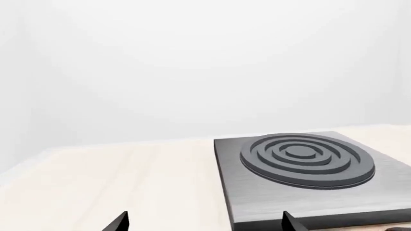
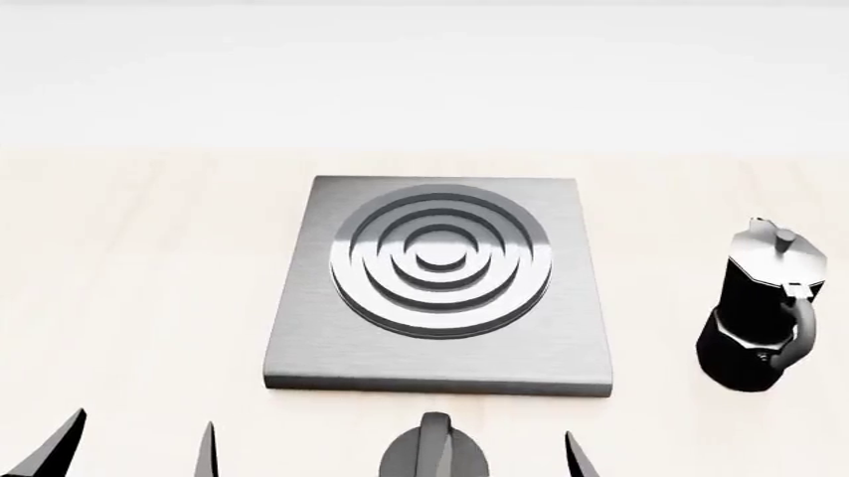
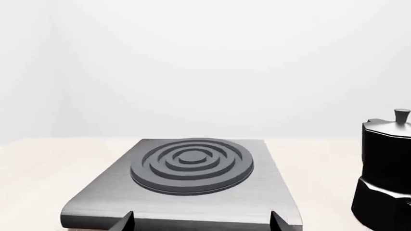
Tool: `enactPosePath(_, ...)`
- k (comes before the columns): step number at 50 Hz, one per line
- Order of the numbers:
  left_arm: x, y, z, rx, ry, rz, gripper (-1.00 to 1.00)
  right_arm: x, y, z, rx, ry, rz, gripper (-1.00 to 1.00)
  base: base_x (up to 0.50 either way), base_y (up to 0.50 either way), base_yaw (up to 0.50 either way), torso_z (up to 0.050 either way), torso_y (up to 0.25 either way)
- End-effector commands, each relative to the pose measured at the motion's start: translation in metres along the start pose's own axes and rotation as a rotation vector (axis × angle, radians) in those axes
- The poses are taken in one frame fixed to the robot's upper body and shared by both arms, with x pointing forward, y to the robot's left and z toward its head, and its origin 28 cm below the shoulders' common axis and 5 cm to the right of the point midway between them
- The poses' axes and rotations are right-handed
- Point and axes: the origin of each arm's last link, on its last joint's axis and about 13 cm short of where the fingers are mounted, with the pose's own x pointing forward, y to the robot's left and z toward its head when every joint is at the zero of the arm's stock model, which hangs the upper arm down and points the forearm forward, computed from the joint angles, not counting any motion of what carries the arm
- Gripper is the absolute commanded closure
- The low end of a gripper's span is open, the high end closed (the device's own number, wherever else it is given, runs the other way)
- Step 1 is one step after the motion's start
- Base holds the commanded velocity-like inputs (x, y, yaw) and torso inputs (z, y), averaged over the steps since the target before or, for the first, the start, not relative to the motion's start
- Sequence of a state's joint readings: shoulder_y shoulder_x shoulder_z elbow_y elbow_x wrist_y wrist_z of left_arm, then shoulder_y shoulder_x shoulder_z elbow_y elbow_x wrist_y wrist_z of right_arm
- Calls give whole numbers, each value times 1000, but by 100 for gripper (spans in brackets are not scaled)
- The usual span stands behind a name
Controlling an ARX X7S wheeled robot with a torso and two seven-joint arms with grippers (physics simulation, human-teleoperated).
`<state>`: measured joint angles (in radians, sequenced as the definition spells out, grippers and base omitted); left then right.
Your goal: Put the moka pot on the stove.
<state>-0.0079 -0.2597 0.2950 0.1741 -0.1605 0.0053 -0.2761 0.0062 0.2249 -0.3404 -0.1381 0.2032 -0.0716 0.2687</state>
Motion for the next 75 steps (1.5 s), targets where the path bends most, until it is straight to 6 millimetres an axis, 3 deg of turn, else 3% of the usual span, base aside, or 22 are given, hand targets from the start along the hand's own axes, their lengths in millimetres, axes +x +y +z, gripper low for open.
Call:
enactPosePath(1, 0, 0, 0, 0, 1, 1, -100, 0, -1, -4, 12, 9, -10, -100, 0, 0, 0, 0, 0)
enactPosePath(45, 4, 0, 4, -14, -3, -8, -100, 1, 0, 7, -67, -18, -29, -100, 0, 0, 0, 0, 0)
enactPosePath(46, 4, 0, 4, -14, -4, -7, -100, 32, -38, 59, -69, -125, -67, -100, 0, 0, 0, 0, 0)
enactPosePath(47, 4, 1, 4, -14, -4, -6, -100, 30, -36, 65, -36, -35, -41, -100, 0, 0, 0, 0, 0)
enactPosePath(75, 4, 0, 3, -18, 0, -12, -100, 45, -68, 93, -181, -1, -164, -100, 0, 0, 0, 0, 0)
